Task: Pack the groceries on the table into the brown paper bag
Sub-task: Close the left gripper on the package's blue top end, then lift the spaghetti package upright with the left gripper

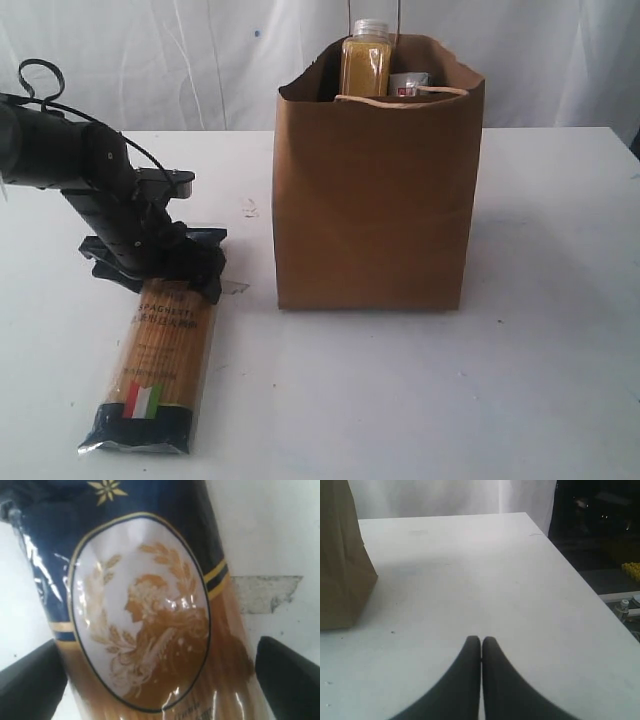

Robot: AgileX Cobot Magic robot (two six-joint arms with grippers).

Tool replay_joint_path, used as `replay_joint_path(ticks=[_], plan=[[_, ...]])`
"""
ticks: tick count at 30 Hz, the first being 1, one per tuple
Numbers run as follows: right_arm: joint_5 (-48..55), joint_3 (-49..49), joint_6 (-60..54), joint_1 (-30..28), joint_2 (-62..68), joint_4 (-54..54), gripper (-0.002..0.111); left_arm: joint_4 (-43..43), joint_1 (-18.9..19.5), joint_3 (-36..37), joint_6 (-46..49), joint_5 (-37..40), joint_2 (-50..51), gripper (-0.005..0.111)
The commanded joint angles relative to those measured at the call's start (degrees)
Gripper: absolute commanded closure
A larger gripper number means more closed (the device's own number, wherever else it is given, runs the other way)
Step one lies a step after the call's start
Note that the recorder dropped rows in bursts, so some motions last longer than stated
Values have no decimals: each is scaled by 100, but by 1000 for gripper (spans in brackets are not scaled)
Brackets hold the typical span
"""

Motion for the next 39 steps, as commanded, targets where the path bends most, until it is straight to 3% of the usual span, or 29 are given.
replay_joint_path(ticks=[1, 3, 5, 7, 9, 10, 16, 19, 25, 31, 39], plan=[[-24, 31, 12, 8, -27, -67, 108, -114, -19, 9, 0, 212, 120, 2], [-24, 31, 12, 8, -27, -67, 108, -100, -19, 9, 0, 210, 120, 5], [-24, 31, 12, 8, -27, -67, 108, -22, -19, 9, 0, 257, 120, 19], [-24, 31, 12, 8, -27, -67, 108, 67, -19, 9, 0, 325, 120, 47], [-24, 31, 12, 8, -27, -67, 108, 77, -19, 9, 92, 412, 120, 92], [-24, 31, 12, 8, -27, -67, 108, 112, -19, 9, 212, 412, 120, 107], [-24, 31, 12, 8, -27, -67, 108, 364, -19, -15, 281, 613, -23, 107], [-24, 31, 12, 8, -27, -67, 108, 738, -19, -146, 269, 1108, -293, 107], [-24, 31, 12, 8, -27, -67, 108, 1264, -19, -284, 175, 1839, -1398, 107], [-24, 31, 12, 8, -27, -67, 108, 1079, -19, -284, 140, 1878, -2756, 107], [-24, 31, 12, 8, -27, -67, 108, 1079, -19, -34, 282, 1844, -3677, 107]])
